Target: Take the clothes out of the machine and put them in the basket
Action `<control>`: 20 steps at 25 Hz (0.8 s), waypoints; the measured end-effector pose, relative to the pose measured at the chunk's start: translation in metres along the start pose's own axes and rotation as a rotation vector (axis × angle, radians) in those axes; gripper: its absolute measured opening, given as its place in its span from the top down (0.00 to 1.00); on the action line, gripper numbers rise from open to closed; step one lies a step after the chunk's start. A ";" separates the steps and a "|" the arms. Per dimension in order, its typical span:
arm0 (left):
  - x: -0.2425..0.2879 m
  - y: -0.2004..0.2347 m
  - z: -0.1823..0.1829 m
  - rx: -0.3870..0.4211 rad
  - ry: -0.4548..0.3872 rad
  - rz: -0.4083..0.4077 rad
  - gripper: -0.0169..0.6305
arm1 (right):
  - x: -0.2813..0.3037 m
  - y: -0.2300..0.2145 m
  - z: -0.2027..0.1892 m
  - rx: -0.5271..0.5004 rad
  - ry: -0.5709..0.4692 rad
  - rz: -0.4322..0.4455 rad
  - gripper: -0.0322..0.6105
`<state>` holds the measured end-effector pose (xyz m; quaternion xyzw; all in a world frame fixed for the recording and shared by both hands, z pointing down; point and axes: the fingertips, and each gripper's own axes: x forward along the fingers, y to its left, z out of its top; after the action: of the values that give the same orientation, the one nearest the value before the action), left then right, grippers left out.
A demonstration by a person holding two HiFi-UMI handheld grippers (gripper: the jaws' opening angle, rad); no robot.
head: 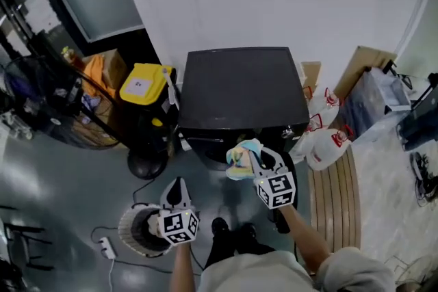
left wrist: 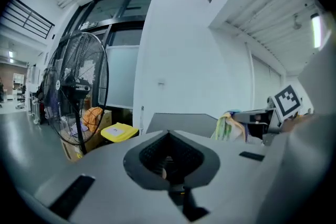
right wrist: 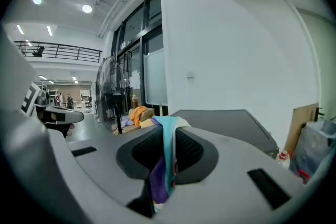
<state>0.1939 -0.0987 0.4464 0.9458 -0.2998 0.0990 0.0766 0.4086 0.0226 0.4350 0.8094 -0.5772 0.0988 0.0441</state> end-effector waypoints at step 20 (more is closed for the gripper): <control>-0.148 0.115 0.078 -0.029 -0.147 0.339 0.95 | -0.008 0.197 0.168 -0.105 -0.212 0.462 0.85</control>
<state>0.0195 -0.1262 0.3459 0.8853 -0.4609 0.0370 0.0503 0.2386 -0.0659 0.2610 0.6586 -0.7524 -0.0093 0.0015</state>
